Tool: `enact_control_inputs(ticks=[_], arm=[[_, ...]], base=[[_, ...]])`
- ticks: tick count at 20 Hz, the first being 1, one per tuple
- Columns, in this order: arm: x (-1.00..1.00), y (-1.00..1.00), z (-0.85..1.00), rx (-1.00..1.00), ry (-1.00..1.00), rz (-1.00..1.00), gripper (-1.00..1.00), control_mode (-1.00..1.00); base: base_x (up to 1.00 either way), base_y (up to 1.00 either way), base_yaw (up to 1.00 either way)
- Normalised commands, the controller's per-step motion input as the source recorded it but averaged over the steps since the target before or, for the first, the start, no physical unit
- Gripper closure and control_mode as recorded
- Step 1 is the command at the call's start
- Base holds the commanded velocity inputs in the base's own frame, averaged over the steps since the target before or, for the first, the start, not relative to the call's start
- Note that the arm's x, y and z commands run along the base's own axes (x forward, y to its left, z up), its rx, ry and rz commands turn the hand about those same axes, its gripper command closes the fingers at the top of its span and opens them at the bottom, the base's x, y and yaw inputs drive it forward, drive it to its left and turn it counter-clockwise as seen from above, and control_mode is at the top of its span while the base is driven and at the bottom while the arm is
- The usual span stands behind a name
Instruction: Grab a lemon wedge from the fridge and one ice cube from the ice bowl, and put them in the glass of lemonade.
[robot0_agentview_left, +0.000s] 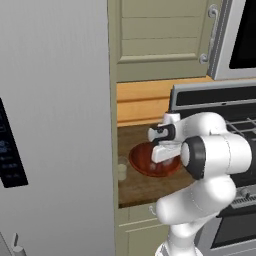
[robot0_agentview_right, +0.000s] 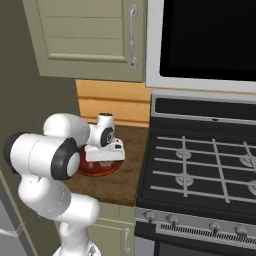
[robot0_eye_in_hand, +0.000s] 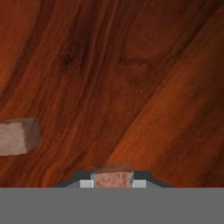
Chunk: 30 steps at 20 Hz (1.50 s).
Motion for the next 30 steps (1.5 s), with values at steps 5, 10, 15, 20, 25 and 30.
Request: enact_control_inputs(ticks=[5, 10, 15, 20, 25, 30], arm=[[0.03, 0.00, 0.46, 0.10, -0.07, 0.05, 1.00, -1.00], [0.00, 0.01, 0.45, 0.07, -0.17, 0.08, 1.00, -1.00], [-0.16, 0.10, 0.41, 0.05, -0.10, 0.20, 1.00, -1.00], [-0.44, 0.84, 0.42, 0.04, -0.14, 0.14, 1.00, -1.00], [-0.46, 0.97, 0.16, 0.17, -0.28, -0.03, 1.00, -1.00], [-0.22, 0.99, 0.19, 0.09, -0.15, -0.07, 1.00, -1.00]], base=[[0.00, 0.00, 0.00], [0.00, 0.00, 0.00], [0.00, 0.00, 0.00], [0.00, 0.00, 0.00], [0.00, 0.00, 0.00], [0.00, 0.00, 0.00]])
